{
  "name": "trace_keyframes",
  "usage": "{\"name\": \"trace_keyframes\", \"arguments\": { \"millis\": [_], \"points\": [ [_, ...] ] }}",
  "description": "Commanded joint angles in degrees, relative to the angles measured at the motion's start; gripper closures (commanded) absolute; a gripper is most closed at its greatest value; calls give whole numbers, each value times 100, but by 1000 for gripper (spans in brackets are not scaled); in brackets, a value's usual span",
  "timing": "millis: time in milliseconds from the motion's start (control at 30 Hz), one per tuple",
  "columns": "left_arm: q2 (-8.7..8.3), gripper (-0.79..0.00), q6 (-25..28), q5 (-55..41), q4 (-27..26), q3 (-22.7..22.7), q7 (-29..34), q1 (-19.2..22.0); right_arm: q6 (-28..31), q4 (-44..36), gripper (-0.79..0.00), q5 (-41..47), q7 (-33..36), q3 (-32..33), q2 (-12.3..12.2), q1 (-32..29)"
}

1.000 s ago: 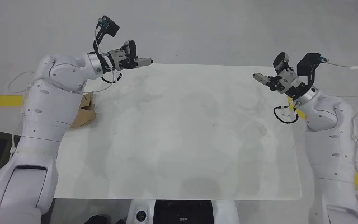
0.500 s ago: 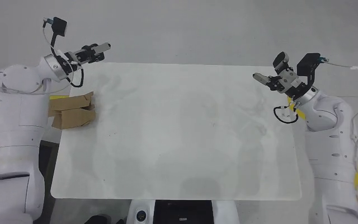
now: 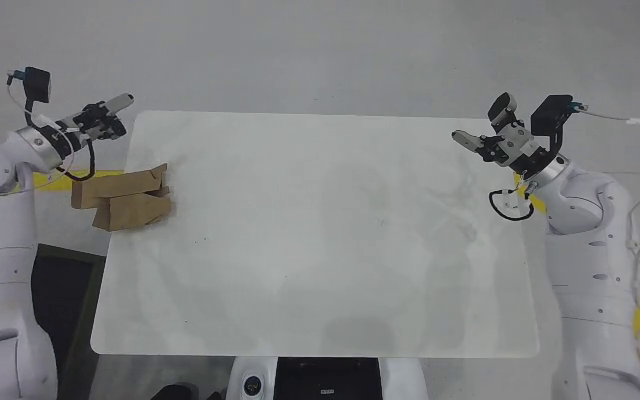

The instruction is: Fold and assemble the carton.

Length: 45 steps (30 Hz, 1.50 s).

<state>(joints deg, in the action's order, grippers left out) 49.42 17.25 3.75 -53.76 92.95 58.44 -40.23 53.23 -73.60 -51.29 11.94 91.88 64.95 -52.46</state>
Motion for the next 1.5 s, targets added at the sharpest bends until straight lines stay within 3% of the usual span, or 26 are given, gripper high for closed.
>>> {"name": "trace_keyframes", "arguments": {
  "millis": [0,500,733,1067,1333,1367,1433,1467],
  "points": [
    [-81,-785,-143,192,87,217,-148,-108,0,0,-785,0,0,0,0,0],
    [-434,-785,-945,719,175,1186,-738,-996,0,0,-785,0,0,0,0,0],
    [-547,-785,-1433,1176,125,1407,-985,-1386,0,0,-785,0,0,0,0,0],
    [-529,-785,-1901,890,155,1357,-799,-1850,0,0,-785,0,0,0,0,0],
    [-441,-785,-2056,304,152,1180,-805,-1947,0,0,-785,0,0,0,0,0],
    [-430,-727,-2066,232,168,1156,-811,-1938,0,0,-785,0,0,0,0,0],
    [-409,-413,-2087,151,204,1085,-835,-1929,0,0,-785,0,0,0,0,0],
    [-403,-372,-2101,114,225,1060,-844,-1916,0,0,-785,0,0,0,0,0]
  ]
}}
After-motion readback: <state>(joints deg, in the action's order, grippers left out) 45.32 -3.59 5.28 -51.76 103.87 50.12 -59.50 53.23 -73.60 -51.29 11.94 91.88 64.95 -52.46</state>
